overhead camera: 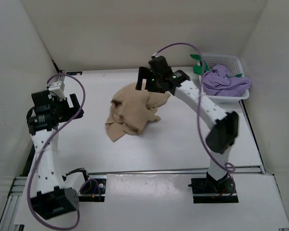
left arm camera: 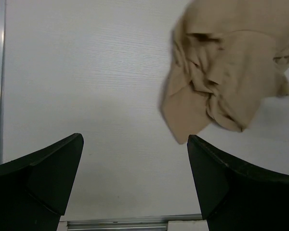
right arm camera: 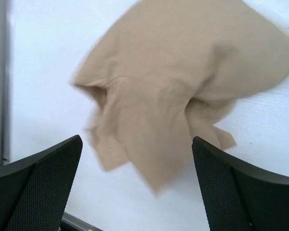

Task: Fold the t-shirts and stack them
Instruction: Move the tshirt to the center of the board

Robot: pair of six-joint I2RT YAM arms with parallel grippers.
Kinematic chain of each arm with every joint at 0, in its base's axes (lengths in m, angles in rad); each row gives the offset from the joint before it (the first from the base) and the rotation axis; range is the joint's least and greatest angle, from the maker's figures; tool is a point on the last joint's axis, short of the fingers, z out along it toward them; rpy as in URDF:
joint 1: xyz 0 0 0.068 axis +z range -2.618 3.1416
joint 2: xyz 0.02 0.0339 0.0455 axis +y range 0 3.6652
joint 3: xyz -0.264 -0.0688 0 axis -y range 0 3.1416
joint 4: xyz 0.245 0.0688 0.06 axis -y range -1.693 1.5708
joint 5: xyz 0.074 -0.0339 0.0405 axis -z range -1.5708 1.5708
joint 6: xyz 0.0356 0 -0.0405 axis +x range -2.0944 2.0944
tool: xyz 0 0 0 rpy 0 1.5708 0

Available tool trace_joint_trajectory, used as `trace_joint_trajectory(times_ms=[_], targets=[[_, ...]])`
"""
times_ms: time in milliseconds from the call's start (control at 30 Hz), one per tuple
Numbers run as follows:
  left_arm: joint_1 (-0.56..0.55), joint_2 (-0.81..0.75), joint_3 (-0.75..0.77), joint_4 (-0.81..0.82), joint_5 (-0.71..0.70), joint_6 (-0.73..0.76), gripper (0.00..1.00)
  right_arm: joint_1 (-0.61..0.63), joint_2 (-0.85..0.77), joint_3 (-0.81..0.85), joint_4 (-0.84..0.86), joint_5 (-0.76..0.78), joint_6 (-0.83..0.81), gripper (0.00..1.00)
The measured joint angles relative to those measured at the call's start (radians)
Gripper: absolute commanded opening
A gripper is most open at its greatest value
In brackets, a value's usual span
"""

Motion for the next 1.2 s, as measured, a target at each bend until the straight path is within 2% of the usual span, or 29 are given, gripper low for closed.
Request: trace_joint_trajectory(times_ms=[100, 200, 267, 300, 367, 400, 500, 667, 933, 967, 1000, 1100, 1167, 1200], targets=[[-0.008, 0.145, 0.077, -0.029, 0.020, 0.000, 1.00, -0.005, 0.184, 0.183, -0.117, -0.026, -0.017, 0.99], [-0.059, 0.208, 0.072, -0.042, 0.008, -0.002, 1.00, -0.025, 0.143, 0.111, -0.136, -0.042, -0.039, 0.96], [-0.139, 0.216, 0.050, -0.032, -0.016, -0.002, 1.00, -0.059, 0.048, -0.025, -0.121, -0.071, -0.042, 0.89], [-0.189, 0.219, 0.038, -0.027, -0.037, -0.002, 1.00, -0.085, -0.003, -0.098, -0.105, -0.092, -0.040, 0.79], [-0.276, 0.240, 0.012, -0.005, -0.074, 0.000, 1.00, -0.140, -0.064, -0.193, -0.100, -0.138, -0.037, 0.71], [-0.312, 0.267, -0.003, 0.003, -0.084, 0.000, 1.00, -0.169, -0.074, -0.220, -0.093, -0.155, -0.032, 0.63], [-0.341, 0.380, -0.042, 0.039, -0.118, 0.000, 1.00, -0.214, -0.033, -0.247, -0.075, -0.196, -0.033, 0.53], [-0.362, 0.551, -0.114, 0.087, -0.179, -0.001, 1.00, -0.202, 0.131, -0.249, -0.020, -0.295, -0.031, 0.55], [-0.470, 0.641, -0.201, 0.142, -0.265, 0.000, 0.98, -0.182, 0.321, -0.187, 0.010, -0.347, -0.027, 0.66], [-0.478, 0.660, -0.203, 0.150, -0.275, 0.000, 0.95, -0.179, 0.333, -0.182, 0.011, -0.343, -0.032, 0.66], [-0.483, 0.682, -0.203, 0.160, -0.282, 0.000, 0.87, -0.176, 0.345, -0.179, 0.013, -0.337, -0.035, 0.66], [-0.484, 0.689, -0.195, 0.165, -0.284, -0.001, 0.73, -0.172, 0.385, -0.151, 0.005, -0.327, -0.039, 0.65], [-0.484, 0.692, -0.192, 0.171, -0.282, -0.003, 0.60, -0.170, 0.401, -0.124, 0.006, -0.320, -0.043, 0.61], [-0.485, 0.694, -0.190, 0.172, -0.281, -0.002, 0.55, -0.169, 0.409, -0.116, 0.008, -0.319, -0.045, 0.53]])
